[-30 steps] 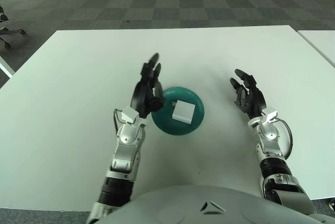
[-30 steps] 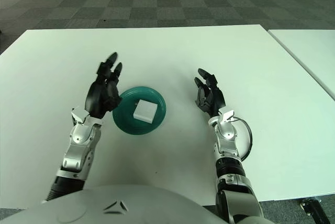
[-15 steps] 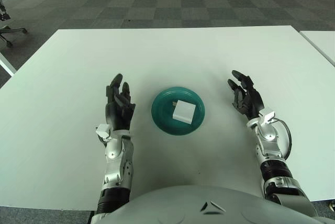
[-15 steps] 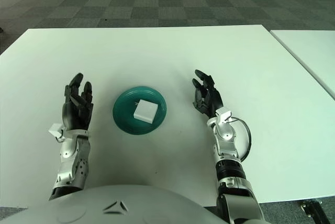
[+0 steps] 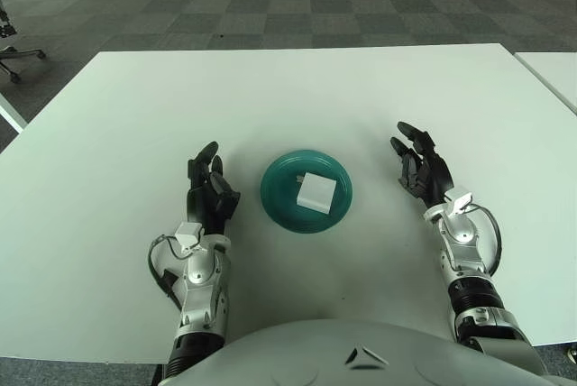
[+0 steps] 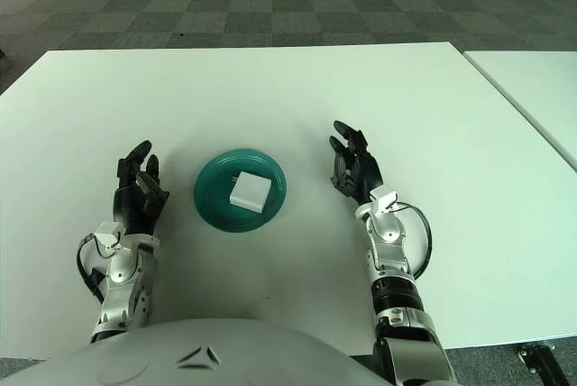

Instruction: Put the charger into the plate.

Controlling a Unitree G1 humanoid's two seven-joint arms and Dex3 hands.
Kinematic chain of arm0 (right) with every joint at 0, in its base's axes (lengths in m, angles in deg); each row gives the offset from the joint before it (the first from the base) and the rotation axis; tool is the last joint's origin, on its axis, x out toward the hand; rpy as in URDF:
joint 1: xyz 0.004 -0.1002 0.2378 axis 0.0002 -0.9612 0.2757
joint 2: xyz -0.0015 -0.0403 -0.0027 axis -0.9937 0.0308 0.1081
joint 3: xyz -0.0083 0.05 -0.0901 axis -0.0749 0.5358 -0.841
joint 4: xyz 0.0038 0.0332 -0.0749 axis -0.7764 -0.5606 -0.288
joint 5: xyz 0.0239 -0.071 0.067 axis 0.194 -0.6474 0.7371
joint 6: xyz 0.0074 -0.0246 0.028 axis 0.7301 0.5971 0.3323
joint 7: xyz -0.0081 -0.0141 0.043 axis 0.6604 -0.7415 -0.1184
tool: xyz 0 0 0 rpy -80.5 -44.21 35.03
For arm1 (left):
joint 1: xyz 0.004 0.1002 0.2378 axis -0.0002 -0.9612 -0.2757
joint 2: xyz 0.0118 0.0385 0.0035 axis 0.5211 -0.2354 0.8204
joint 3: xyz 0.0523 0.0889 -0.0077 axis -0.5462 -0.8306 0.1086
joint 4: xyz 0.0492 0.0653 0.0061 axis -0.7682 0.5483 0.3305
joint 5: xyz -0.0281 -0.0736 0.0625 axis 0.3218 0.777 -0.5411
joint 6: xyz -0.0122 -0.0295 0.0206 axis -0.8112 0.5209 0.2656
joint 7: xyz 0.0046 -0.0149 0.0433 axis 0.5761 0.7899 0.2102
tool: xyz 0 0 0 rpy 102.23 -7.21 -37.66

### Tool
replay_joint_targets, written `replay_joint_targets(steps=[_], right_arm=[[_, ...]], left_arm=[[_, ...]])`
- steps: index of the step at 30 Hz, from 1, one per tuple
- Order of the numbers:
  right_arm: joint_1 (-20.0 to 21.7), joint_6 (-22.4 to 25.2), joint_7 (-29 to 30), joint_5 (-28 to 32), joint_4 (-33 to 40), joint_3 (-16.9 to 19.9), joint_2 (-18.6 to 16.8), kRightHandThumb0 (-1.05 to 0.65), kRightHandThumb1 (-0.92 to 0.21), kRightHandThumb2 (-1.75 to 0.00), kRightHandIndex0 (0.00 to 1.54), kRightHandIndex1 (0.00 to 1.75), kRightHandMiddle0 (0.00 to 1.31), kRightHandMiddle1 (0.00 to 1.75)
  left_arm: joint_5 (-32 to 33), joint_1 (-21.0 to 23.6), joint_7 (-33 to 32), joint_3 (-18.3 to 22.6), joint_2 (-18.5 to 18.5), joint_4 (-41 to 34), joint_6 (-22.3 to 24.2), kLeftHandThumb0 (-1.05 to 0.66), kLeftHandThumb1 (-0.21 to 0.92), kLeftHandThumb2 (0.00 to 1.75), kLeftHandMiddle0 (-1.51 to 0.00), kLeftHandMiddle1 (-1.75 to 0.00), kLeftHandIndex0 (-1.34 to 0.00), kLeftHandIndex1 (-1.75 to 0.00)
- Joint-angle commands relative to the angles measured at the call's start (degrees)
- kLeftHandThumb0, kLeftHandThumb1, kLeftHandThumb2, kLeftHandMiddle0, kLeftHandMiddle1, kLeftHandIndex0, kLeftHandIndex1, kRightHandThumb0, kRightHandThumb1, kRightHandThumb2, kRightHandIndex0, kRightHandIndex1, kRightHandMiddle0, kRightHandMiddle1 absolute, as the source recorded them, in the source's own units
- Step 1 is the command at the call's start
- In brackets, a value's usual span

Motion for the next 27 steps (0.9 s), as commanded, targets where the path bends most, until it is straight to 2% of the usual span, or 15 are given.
replay_joint_targets(steps=[1, 14, 23, 27], right_arm=[[-7.9, 2.3, 0.3, -1.5, -6.4, -1.4, -2.1, -0.82, -0.92, -0.91, 0.3, 0.01, 0.0, 0.52], [-7.8, -0.2, 0.7, -2.4, -8.0, -2.0, -1.9, -0.83, -0.92, -0.9, 0.27, 0.0, 0.0, 0.48], [-8.4, -3.6, 2.9, -4.3, -8.3, -3.1, -2.9, -0.82, -0.92, -0.88, 0.23, 0.0, 0.0, 0.46], [-9.0, -6.3, 7.0, -6.9, -7.7, -3.6, -3.9, -0.83, -0.92, -0.86, 0.22, 0.0, 0.0, 0.45]], left_arm=[[-2.4, -2.2, -0.7, 0.3, 0.9, -0.4, 1.7, -0.95, 0.92, 1.04, -0.25, 0.0, 0.0, -0.85], [-4.1, -4.9, 4.1, 0.0, 6.1, -3.4, 8.6, -0.99, 0.92, 1.07, -0.25, 0.0, 0.0, -0.82], [-2.7, -6.4, 7.9, -0.5, 8.0, -3.9, 8.2, -1.0, 0.92, 1.09, -0.23, 0.0, 0.0, -0.72], [-2.3, -6.3, 8.6, -0.5, 7.8, -2.1, 6.3, -1.01, 0.92, 1.08, -0.23, 0.0, 0.0, -0.7]])
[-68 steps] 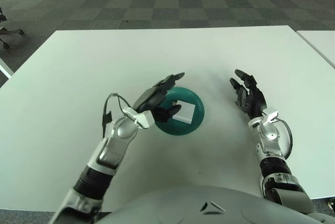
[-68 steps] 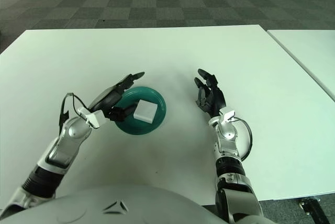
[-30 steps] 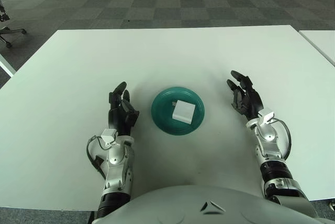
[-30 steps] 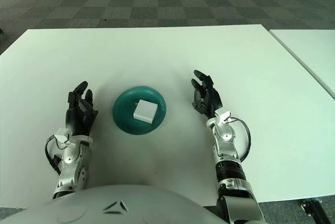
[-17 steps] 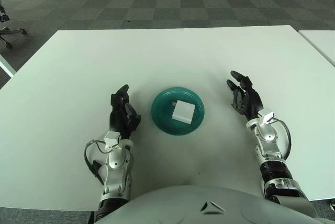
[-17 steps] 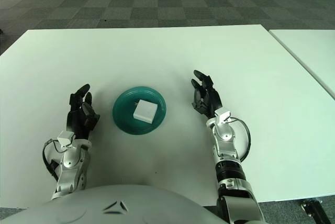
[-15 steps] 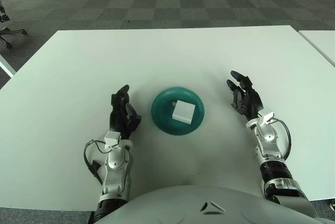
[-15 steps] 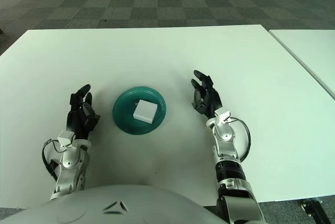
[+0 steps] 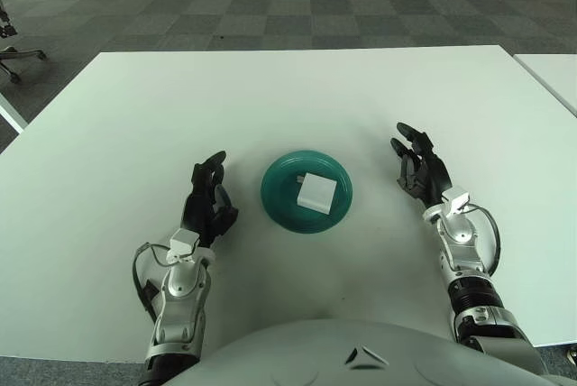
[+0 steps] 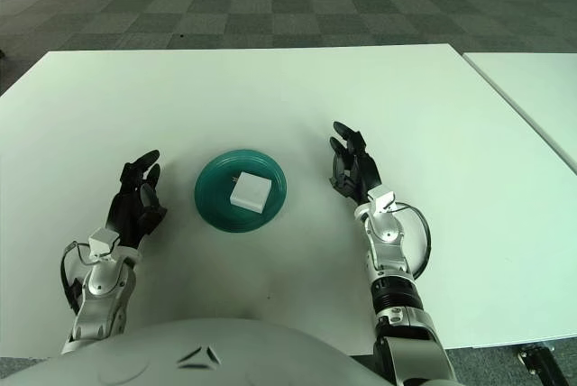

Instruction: Put the charger into the plate.

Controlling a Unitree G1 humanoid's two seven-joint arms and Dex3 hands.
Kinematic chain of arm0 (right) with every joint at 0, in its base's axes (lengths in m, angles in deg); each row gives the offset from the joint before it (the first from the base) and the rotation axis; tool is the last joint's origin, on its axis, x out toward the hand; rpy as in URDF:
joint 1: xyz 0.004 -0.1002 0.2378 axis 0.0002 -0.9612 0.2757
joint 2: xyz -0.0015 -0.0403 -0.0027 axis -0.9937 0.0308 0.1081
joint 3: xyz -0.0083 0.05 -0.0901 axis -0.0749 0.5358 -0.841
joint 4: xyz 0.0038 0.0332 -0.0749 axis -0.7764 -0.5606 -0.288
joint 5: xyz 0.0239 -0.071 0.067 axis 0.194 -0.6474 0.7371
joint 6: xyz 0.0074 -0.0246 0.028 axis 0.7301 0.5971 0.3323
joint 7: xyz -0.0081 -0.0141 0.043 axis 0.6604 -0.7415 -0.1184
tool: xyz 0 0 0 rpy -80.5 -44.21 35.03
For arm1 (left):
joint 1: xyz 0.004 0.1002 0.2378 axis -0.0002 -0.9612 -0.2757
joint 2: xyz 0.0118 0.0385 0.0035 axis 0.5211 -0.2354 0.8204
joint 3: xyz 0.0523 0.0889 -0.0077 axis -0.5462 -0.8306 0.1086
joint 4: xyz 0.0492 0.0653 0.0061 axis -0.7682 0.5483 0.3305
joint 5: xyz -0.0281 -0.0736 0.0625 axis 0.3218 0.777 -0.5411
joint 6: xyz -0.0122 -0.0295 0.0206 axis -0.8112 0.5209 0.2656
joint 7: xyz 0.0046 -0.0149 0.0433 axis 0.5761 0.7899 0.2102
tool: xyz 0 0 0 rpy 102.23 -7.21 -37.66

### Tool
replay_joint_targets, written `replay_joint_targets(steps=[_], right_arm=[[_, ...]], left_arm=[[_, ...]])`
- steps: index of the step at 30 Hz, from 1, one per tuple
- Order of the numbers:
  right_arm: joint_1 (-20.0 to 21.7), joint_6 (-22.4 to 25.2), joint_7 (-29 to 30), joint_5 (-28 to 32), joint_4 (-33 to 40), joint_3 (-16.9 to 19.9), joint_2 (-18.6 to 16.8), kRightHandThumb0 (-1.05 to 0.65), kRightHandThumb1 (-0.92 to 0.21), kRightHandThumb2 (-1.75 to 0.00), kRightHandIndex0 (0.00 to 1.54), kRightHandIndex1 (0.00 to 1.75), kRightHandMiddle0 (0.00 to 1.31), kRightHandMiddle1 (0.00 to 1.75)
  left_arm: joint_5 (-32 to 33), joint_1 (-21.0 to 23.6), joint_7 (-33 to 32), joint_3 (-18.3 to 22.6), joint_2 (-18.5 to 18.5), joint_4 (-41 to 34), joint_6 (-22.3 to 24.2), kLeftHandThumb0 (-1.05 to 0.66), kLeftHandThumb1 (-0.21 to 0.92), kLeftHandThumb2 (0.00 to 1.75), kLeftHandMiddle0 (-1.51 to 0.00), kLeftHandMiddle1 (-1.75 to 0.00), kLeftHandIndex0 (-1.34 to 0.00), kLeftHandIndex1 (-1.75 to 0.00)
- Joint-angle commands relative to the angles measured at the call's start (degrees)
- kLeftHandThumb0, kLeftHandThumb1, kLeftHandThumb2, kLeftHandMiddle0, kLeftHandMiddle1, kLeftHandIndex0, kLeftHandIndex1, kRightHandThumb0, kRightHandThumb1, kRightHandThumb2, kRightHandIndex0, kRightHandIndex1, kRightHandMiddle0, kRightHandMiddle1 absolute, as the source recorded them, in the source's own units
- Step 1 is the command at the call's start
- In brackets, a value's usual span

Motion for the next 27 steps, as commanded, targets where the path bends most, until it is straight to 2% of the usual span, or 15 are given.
replay_joint_targets(steps=[1, 13, 20, 27], right_arm=[[-9.5, -2.4, 4.6, -4.9, -6.3, -2.8, -4.3, -0.83, -0.92, -0.85, 0.21, 0.0, 0.0, 0.46], [-13.0, -3.5, 16.8, -13.2, -2.0, -5.6, -6.5, -0.87, -0.92, -0.87, 0.16, 0.0, 0.0, 0.44], [-14.5, -1.2, 22.6, -19.6, 0.5, -8.3, -5.4, -0.93, -0.92, -0.91, 0.15, 0.0, 0.0, 0.38], [-15.1, 1.4, 25.3, -23.8, 2.2, -10.1, -3.9, -0.99, -0.92, -0.96, 0.16, 0.0, 0.0, 0.31]], left_arm=[[0.3, -1.7, 1.2, -0.2, 0.3, 3.3, 0.6, -1.02, 0.92, 1.08, -0.22, 0.0, 0.0, -0.69], [-0.3, -3.2, 0.8, -0.4, -0.1, 4.2, -2.8, -1.04, 0.92, 1.1, -0.15, 0.0, 0.0, -0.57], [0.4, -3.4, 1.3, -0.1, 0.1, 5.5, -3.8, -1.04, 0.92, 1.11, -0.16, -0.01, 0.0, -0.6], [1.7, -2.6, 2.0, 0.6, 0.0, 8.2, -6.3, -1.01, 0.92, 1.12, -0.2, -0.02, 0.0, -0.66]])
